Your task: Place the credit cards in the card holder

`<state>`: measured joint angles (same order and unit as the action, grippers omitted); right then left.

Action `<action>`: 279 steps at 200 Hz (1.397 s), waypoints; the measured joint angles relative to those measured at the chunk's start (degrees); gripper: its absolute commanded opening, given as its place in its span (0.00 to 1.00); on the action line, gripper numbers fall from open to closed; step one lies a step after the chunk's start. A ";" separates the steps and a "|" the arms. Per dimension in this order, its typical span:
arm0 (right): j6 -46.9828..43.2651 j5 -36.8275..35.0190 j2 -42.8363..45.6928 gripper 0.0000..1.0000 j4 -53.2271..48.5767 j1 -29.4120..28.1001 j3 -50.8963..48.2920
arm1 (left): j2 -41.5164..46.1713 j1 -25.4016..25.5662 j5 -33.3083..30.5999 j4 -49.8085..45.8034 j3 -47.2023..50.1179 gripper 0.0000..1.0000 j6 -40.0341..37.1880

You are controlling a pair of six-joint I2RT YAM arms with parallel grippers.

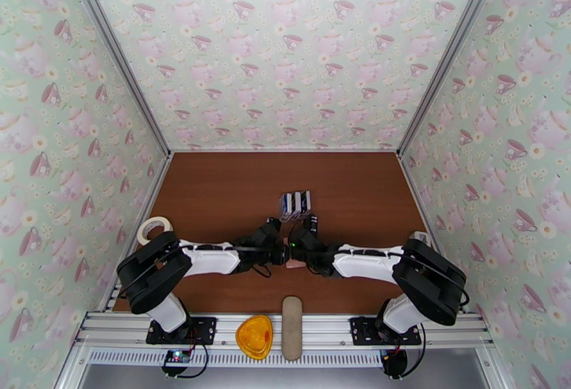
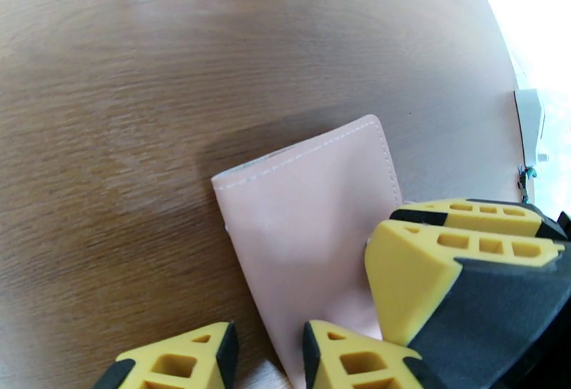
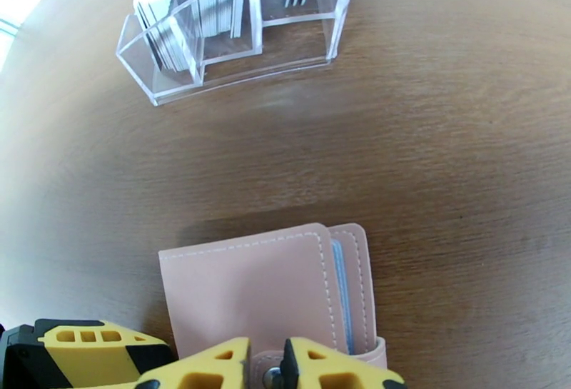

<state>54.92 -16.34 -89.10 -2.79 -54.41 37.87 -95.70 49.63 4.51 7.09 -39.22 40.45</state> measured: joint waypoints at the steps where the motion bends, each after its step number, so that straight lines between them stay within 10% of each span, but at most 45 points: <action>1: 0.02 0.00 0.02 0.22 0.04 0.00 -0.02 | 0.00 -0.02 0.00 -0.02 -0.02 0.35 0.00; 63: 0.42 1.36 3.37 0.45 -1.31 0.02 -1.40 | -0.48 -1.40 0.87 -1.27 -1.11 0.35 -0.13; 122: -0.17 9.16 5.92 0.26 -6.14 -2.60 -1.40 | -1.99 -2.19 0.81 0.76 -2.10 0.35 -0.31; 279: -4.00 13.94 1.18 0.23 -4.92 -1.42 1.99 | 9.22 -2.58 -3.74 -7.63 4.94 0.38 0.00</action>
<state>50.92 -2.39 -87.92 -7.70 -55.83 39.86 -86.48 47.05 0.78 -0.54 -34.28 40.45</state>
